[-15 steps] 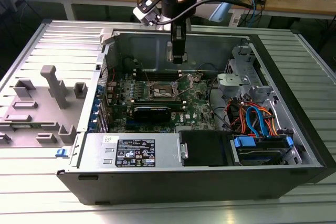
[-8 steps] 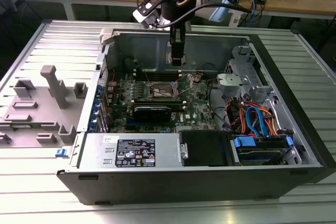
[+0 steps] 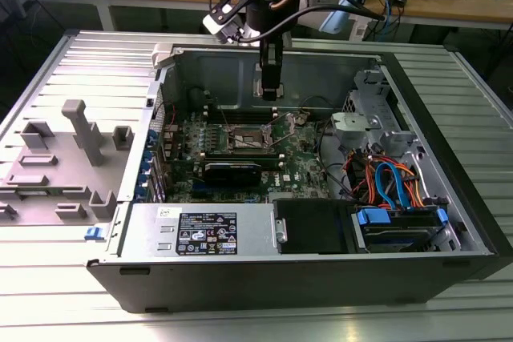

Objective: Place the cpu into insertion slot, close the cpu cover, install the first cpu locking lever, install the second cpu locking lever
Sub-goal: 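Place the cpu into insertion slot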

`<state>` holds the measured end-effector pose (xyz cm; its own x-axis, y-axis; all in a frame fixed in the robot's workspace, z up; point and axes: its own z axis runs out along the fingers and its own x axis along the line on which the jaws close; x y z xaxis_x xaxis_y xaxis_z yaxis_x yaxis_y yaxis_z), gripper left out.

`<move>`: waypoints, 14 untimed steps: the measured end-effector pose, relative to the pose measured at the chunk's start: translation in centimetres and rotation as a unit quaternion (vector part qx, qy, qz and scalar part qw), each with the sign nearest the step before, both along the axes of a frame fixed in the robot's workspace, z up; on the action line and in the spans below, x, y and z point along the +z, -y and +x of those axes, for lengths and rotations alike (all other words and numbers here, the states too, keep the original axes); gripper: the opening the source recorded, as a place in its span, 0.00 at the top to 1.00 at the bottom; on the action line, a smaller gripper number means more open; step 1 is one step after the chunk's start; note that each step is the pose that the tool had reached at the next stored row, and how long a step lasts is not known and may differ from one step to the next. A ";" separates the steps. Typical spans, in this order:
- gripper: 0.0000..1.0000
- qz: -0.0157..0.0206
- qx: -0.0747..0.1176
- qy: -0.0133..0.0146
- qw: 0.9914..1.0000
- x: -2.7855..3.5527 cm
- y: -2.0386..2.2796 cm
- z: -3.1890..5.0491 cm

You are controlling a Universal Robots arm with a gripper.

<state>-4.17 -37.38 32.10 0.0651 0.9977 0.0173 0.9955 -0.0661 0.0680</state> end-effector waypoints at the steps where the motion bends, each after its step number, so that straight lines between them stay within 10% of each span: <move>1: 0.46 0.000 0.000 0.000 1.000 0.00 0.00 0.00; 14: 0.46 0.000 0.028 0.000 1.000 -0.70 0.00 -0.15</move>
<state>-4.33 -37.38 31.39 0.0089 0.9998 0.0176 0.9976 -0.0101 0.0681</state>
